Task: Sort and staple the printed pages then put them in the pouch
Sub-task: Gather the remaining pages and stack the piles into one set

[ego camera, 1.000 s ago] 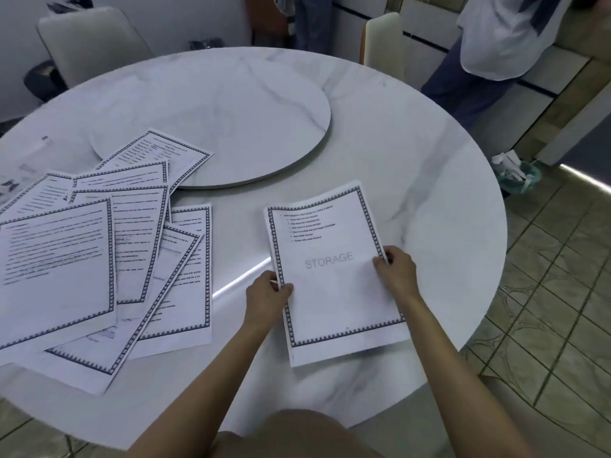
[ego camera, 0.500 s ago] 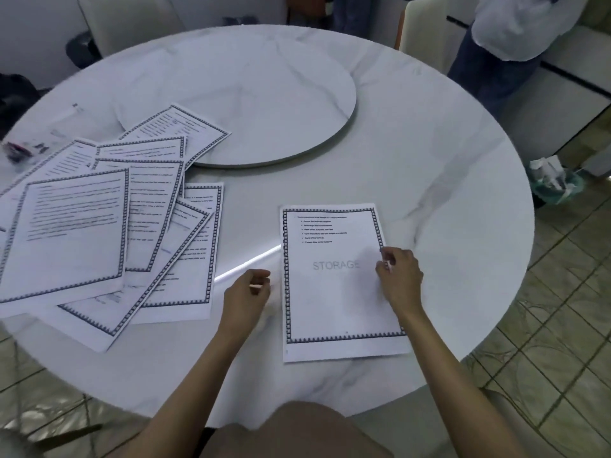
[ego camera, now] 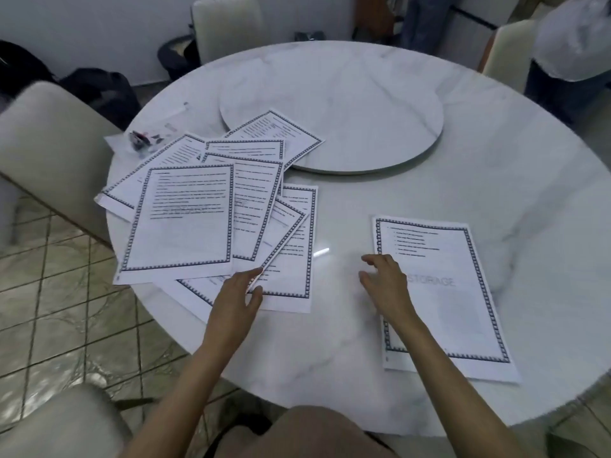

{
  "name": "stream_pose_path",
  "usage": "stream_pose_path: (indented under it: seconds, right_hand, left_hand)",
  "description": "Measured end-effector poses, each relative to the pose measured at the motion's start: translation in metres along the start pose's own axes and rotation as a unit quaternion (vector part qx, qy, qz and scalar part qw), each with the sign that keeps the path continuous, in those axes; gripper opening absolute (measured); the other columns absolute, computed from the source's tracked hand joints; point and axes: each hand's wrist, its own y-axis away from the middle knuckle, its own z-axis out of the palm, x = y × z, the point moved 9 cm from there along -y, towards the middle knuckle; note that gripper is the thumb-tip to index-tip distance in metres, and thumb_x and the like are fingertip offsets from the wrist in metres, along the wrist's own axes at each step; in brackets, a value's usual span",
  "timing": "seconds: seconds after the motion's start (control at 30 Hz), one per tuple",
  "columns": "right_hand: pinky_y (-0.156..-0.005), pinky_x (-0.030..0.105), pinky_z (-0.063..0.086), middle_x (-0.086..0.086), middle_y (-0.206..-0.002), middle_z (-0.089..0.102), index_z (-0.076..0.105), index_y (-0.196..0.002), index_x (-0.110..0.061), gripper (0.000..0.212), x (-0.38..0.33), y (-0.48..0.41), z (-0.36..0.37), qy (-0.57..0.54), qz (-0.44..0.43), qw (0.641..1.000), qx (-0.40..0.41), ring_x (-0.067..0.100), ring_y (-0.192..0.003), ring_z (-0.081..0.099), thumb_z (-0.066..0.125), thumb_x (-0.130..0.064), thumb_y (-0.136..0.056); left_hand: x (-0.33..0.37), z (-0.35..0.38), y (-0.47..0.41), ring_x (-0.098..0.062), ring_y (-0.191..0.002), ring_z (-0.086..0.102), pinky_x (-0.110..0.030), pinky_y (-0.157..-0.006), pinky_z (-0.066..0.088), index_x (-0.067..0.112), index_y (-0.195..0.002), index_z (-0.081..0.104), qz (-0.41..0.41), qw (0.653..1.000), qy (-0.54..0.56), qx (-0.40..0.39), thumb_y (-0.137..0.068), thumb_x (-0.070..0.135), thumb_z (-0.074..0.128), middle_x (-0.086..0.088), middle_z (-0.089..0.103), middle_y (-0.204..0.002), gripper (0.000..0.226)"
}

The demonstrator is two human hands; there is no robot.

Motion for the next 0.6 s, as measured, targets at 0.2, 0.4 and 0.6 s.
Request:
stream_pose_path:
  seconds: [0.2,0.4,0.6]
  right_hand:
    - [-0.097,0.033,0.028,0.006,-0.129,0.050,0.053,-0.125,-0.014,0.033,-0.088,-0.005,0.072,0.049,-0.046,0.998,-0.010,0.023,-0.121,0.043,0.052,-0.018,-0.092]
    - [-0.097,0.034,0.027,0.007,-0.126,0.050,0.053,-0.125,-0.013,0.034,-0.168,-0.018,0.138,0.069,-0.092,0.993,-0.037,0.024,-0.121,0.043,0.052,-0.019,-0.092]
    - [-0.099,0.035,0.029,0.011,-0.132,0.046,0.049,-0.130,-0.011,0.037,-0.217,-0.032,0.175,0.091,-0.102,0.989,-0.061,0.026,-0.123,0.040,0.050,-0.020,-0.093]
  left_hand:
    - [-0.073,-0.067,-0.019,-0.026,-0.114,0.052,-0.025,-0.086,0.036,0.012,-0.126,0.055,-0.001,0.999,-0.041,-0.004,-0.091,0.011,0.054,-0.007,0.059,-0.125,0.035]
    - [-0.139,-0.135,-0.036,-0.029,-0.118,0.051,-0.031,-0.096,0.037,0.009,-0.125,0.056,-0.029,0.997,-0.072,-0.003,-0.091,0.012,0.055,-0.012,0.058,-0.127,0.034]
    - [-0.183,-0.173,-0.046,-0.029,-0.115,0.053,-0.035,-0.094,0.039,0.009,-0.124,0.056,-0.059,0.994,-0.090,-0.011,-0.091,0.013,0.054,-0.012,0.058,-0.123,0.033]
